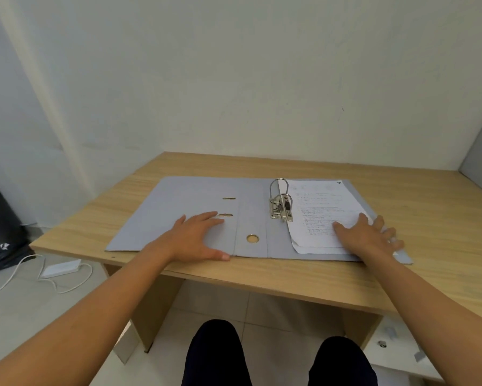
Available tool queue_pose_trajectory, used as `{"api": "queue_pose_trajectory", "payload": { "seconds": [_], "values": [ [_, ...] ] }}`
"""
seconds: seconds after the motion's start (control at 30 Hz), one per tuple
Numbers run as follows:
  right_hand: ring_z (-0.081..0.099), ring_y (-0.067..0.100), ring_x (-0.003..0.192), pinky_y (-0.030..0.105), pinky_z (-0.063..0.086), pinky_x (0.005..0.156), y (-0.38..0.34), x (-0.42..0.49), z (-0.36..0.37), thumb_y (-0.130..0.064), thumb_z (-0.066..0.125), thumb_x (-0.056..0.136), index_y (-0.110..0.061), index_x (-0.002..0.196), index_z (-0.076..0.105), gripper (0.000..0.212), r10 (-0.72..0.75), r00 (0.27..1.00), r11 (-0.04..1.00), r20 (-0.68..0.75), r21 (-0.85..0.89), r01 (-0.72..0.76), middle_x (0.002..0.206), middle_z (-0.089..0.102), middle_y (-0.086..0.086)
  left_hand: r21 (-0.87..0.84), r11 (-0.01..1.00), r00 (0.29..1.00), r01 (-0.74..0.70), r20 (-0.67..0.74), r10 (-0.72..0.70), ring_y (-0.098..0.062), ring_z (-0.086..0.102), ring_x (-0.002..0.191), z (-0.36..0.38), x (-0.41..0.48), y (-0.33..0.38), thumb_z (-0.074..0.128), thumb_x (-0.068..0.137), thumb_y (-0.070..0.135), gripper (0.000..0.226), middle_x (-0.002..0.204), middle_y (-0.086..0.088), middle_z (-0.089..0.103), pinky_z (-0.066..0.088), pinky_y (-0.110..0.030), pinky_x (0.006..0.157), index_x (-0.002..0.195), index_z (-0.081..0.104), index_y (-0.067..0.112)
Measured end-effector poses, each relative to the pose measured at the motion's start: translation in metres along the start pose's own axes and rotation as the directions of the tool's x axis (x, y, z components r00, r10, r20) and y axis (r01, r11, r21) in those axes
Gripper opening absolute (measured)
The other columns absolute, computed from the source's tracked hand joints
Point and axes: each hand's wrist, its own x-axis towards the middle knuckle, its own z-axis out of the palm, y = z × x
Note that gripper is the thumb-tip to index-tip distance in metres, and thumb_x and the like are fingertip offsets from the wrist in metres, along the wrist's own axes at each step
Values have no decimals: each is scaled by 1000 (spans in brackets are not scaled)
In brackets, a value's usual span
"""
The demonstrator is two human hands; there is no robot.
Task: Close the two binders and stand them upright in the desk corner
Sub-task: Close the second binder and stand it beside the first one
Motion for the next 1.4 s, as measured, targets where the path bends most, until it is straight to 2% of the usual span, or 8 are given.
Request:
{"api": "queue_pose_trajectory", "payload": {
  "seconds": [0.17,0.3,0.43,0.5,0.6,0.7,1.07,1.4],
  "values": [
    [-2,53,147,67,-2,115,-12,-5,4,-76,29,86,-32,155,23,83,-19,1000,998,21,-53,20,167,7,11,281,957,905,75,-421,53,-16,56,107,5,-13,4,40,67,90,88,125,4,52,51,-33,83,124,54,25],
    [0,55,146,66,-1,115,-21,-9,11,-76,24,87,-34,155,24,80,-24,1000,996,-5,-83,24,165,15,11,-150,902,787,404,-445,-426,-28,61,94,8,-13,15,61,77,70,82,121,-11,50,53,-38,69,123,43,5],
    [3,56,145,66,1,114,-22,-8,16,-77,20,86,-34,154,25,81,-24,998,994,-53,-106,18,163,19,12,-929,195,520,315,-3,-854,-35,54,112,-18,6,30,76,80,31,82,141,-19,37,50,-38,83,139,29,0],
    [4,56,145,66,1,114,-22,-8,17,-77,20,86,-33,154,26,81,-28,998,994,-55,-108,22,163,20,13,-976,-213,487,47,209,-848,-30,57,95,-30,16,43,73,80,21,66,121,-11,50,54,-42,84,134,40,2],
    [4,55,145,66,1,115,-20,-9,18,-77,20,86,-33,154,26,82,-36,998,995,-58,-100,30,163,20,12,-910,-397,405,-116,322,-856,-16,51,67,-27,20,49,69,82,17,32,83,0,52,51,-31,58,108,54,8],
    [5,55,145,66,2,115,-20,-8,18,-77,20,86,-33,153,27,81,-49,995,995,-82,-96,41,163,21,12,-883,-436,430,-172,331,-840,-12,57,70,-24,20,44,67,84,16,10,82,2,59,43,-23,50,85,58,10],
    [13,51,145,59,9,115,-11,-11,16,-79,24,83,-35,151,35,81,-111,986,994,-124,-39,107,162,28,3,-899,-426,802,-100,180,-569,-29,63,114,-18,41,49,56,96,12,37,125,-13,65,56,-45,85,133,54,8],
    [24,42,142,56,14,113,-4,-8,6,-71,40,82,-41,143,46,68,-120,988,992,-101,39,124,159,35,-6,-988,141,760,-66,-141,-634,-18,70,89,0,56,73,47,101,31,22,99,1,71,60,-31,57,112,61,20]
  ]
}}
